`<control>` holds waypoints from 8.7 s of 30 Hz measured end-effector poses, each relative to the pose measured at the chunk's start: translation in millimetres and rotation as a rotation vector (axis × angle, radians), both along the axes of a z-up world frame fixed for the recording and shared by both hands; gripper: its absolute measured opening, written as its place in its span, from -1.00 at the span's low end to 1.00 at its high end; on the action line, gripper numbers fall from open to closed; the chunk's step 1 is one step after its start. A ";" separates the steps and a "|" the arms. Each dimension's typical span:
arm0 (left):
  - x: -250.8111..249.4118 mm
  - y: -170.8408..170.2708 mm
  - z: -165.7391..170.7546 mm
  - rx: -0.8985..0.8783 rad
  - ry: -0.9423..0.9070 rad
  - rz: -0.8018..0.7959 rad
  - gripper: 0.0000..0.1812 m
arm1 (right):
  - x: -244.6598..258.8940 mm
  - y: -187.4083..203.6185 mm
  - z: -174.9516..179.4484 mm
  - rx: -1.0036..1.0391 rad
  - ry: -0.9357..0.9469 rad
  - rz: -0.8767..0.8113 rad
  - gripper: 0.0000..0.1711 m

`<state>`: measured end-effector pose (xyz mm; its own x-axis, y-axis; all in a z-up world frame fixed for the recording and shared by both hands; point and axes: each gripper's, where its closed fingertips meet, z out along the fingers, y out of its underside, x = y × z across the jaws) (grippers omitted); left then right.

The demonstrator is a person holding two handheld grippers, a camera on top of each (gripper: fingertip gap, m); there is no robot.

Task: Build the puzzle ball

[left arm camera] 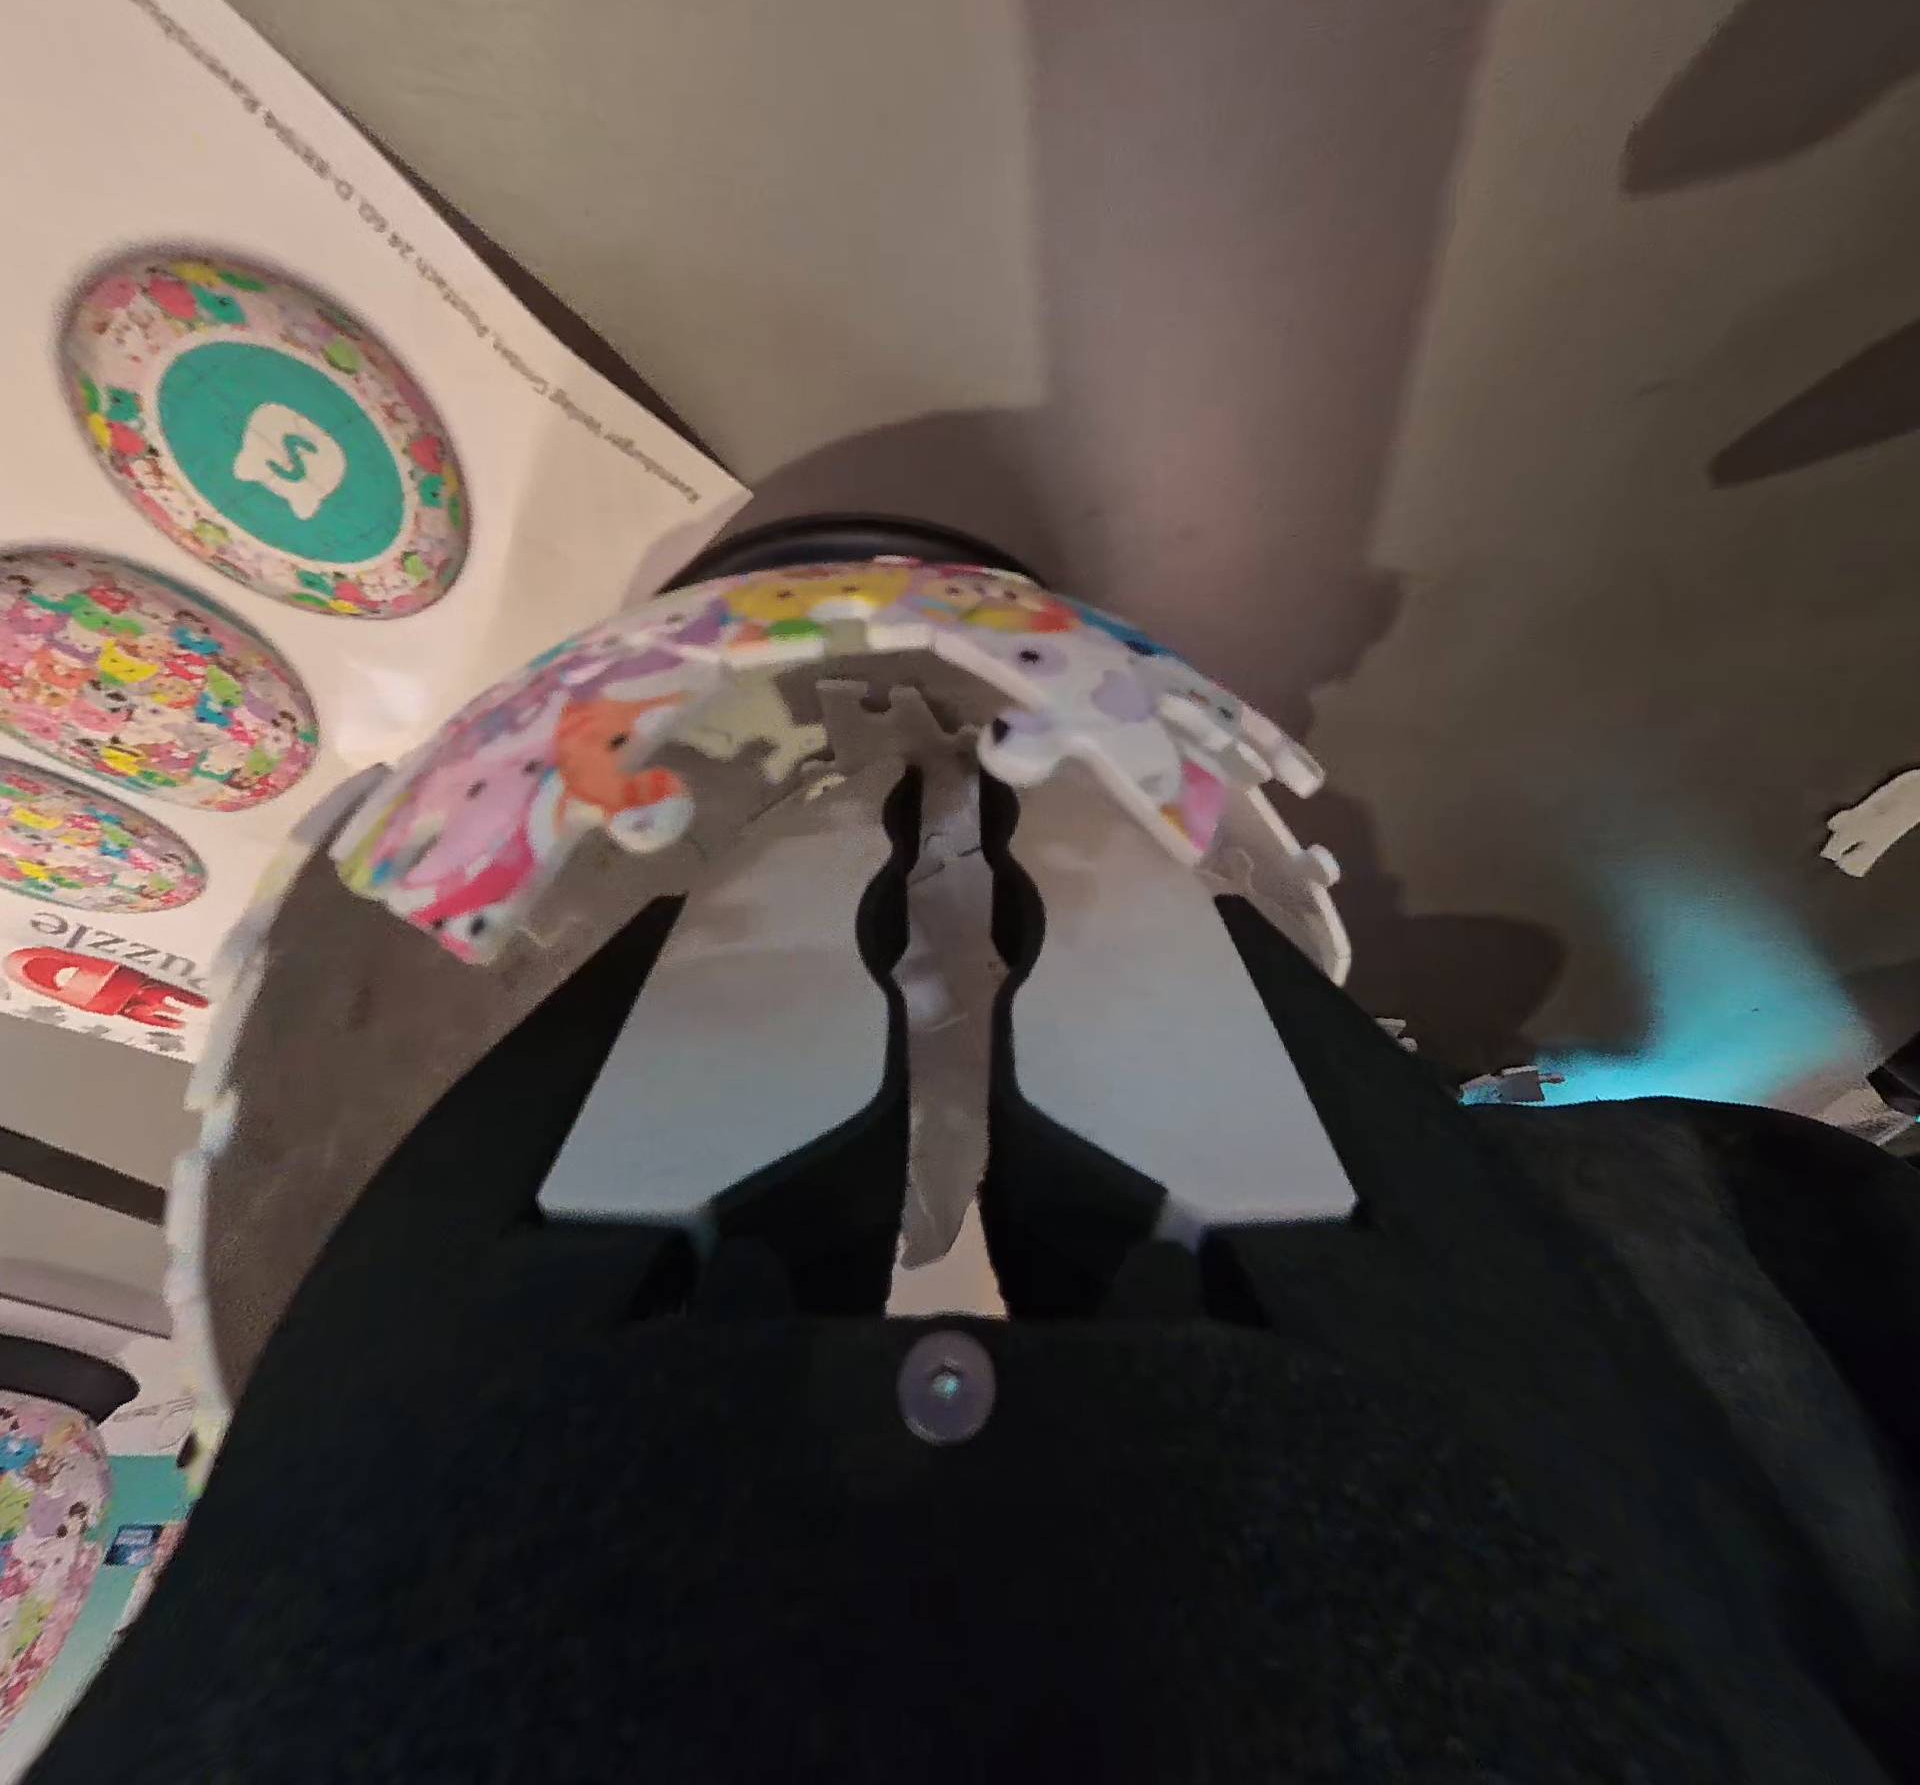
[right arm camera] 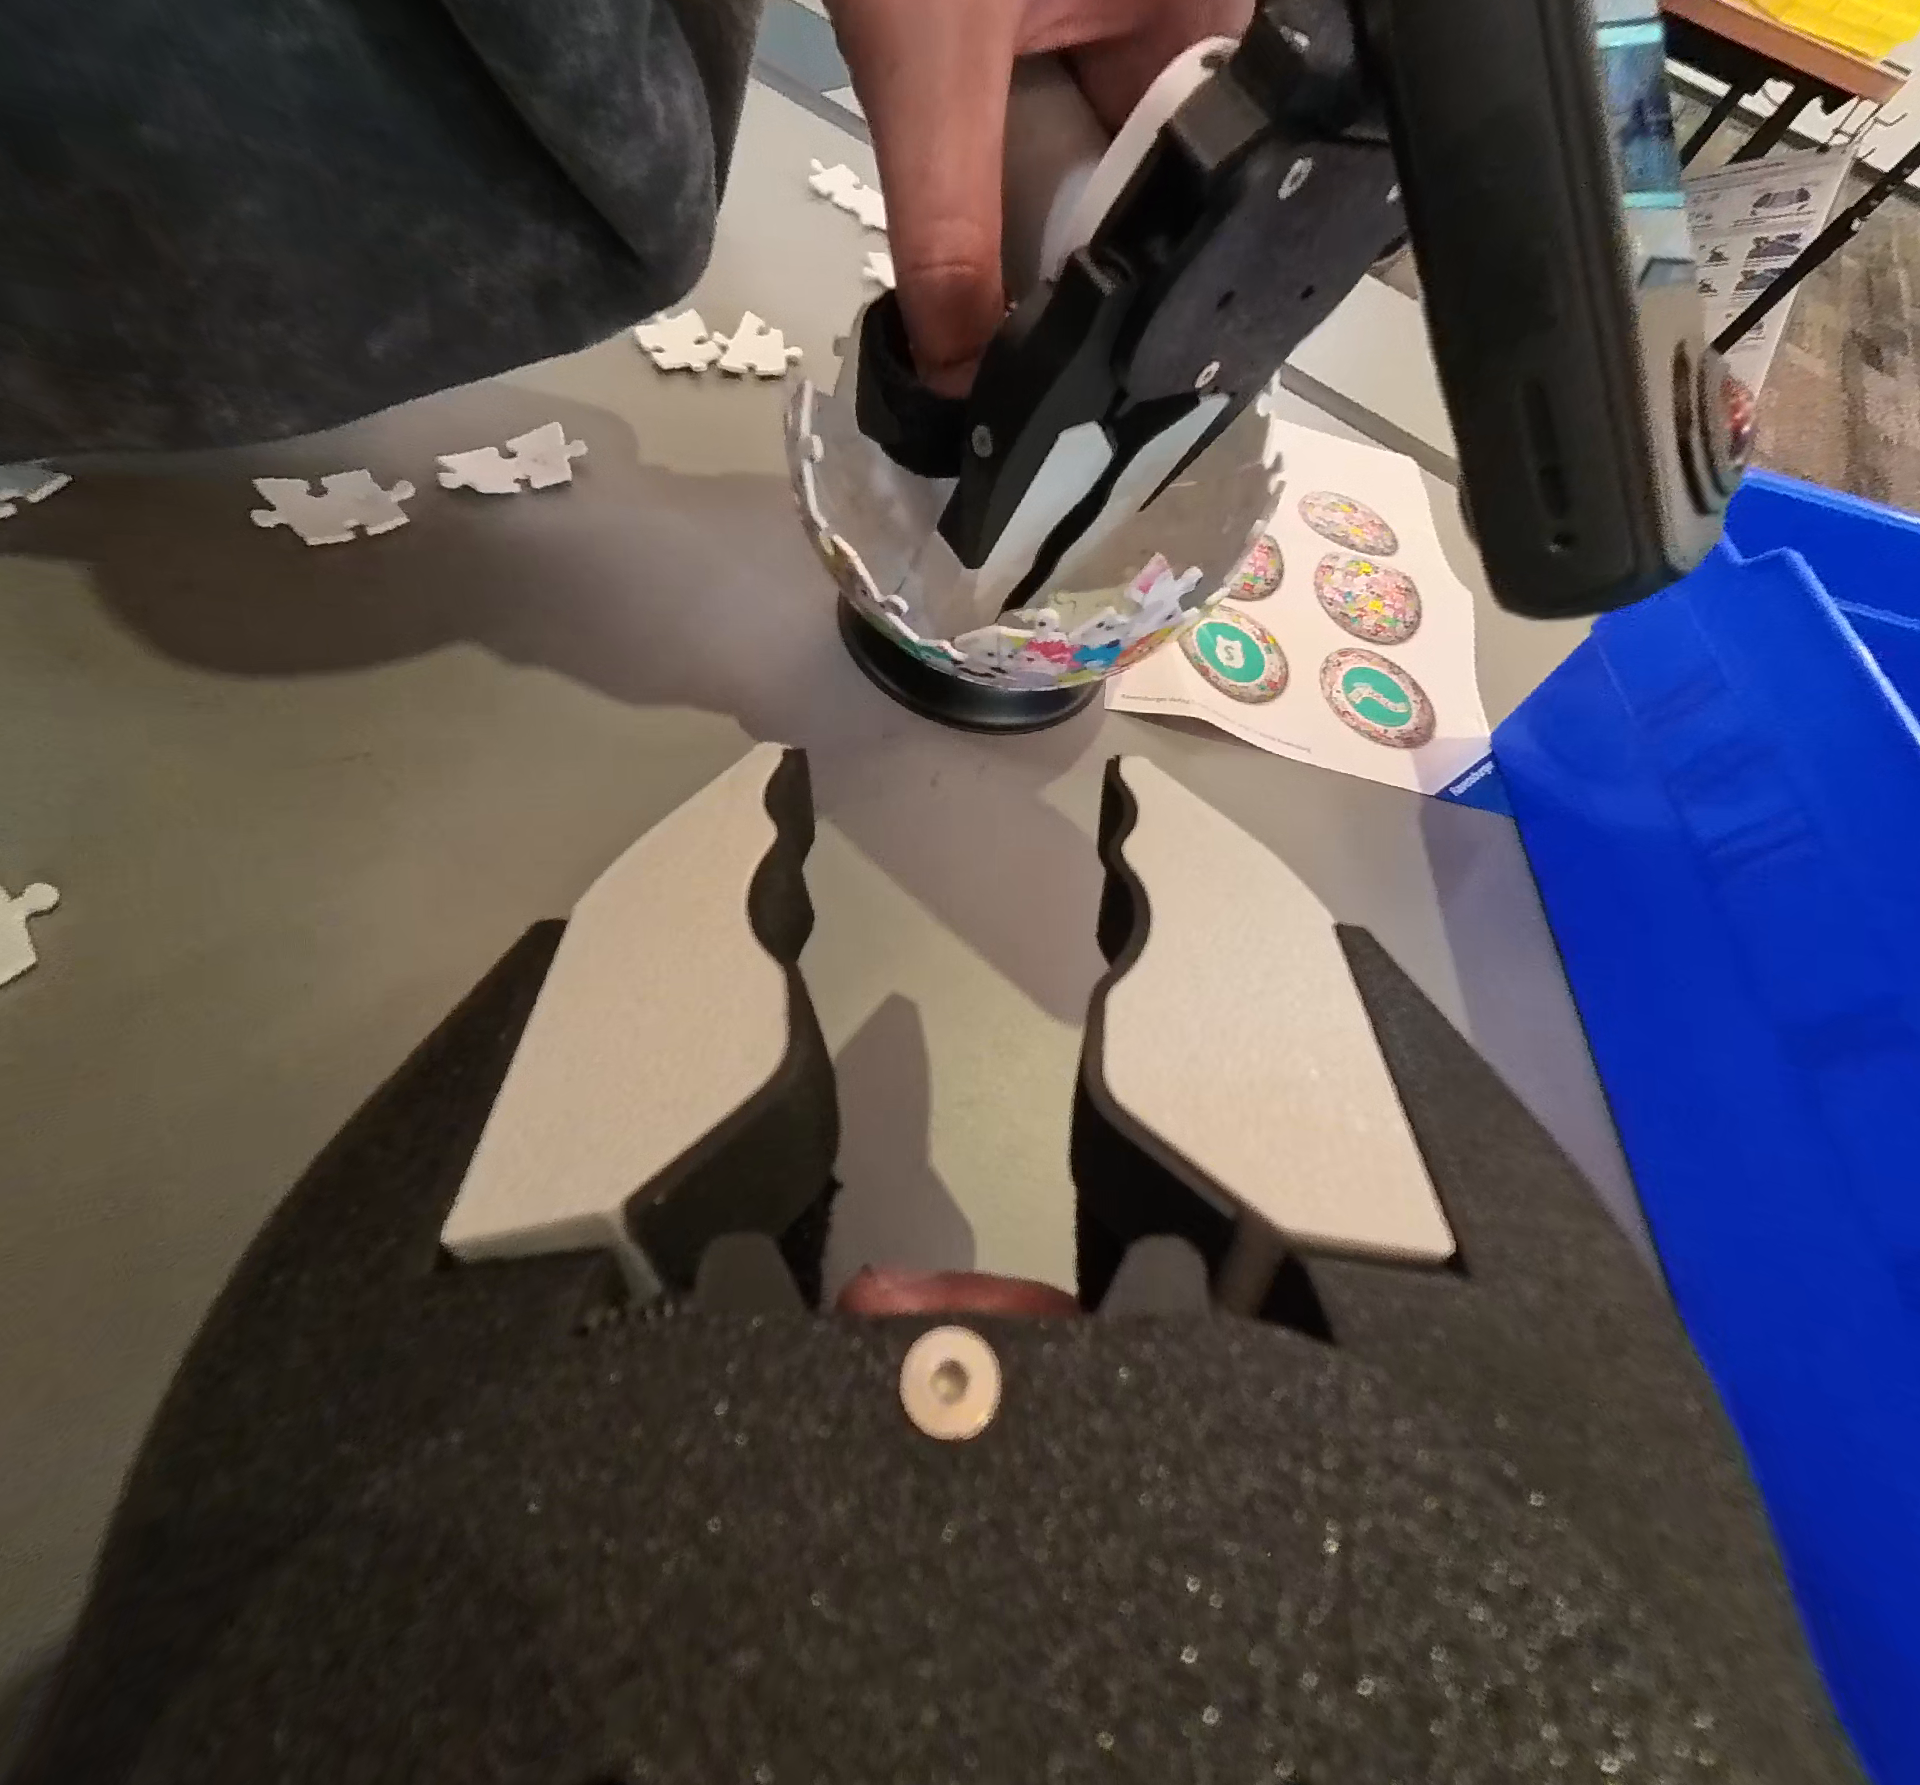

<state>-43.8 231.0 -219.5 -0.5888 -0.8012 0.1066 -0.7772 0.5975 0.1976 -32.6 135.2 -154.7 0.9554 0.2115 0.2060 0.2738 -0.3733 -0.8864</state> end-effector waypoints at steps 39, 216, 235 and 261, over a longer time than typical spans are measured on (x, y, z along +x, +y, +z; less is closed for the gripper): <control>-3.8 9.1 11.5 0.073 -0.013 -0.002 -0.75 | -1.1 -0.1 -1.0 -0.005 -0.005 0.004 -0.38; 0.8 20.6 -2.5 0.198 0.132 -0.130 -0.05 | -4.3 -23.2 -11.6 -0.035 -0.023 -0.020 -0.39; 0.9 20.9 -0.2 0.207 0.061 -0.148 -0.89 | -4.3 -23.1 -11.8 -0.037 -0.025 -0.020 -0.38; 4.8 16.5 -2.1 0.165 0.079 -0.106 -0.64 | -5.6 -23.5 -12.9 -0.043 -0.032 -0.013 -0.38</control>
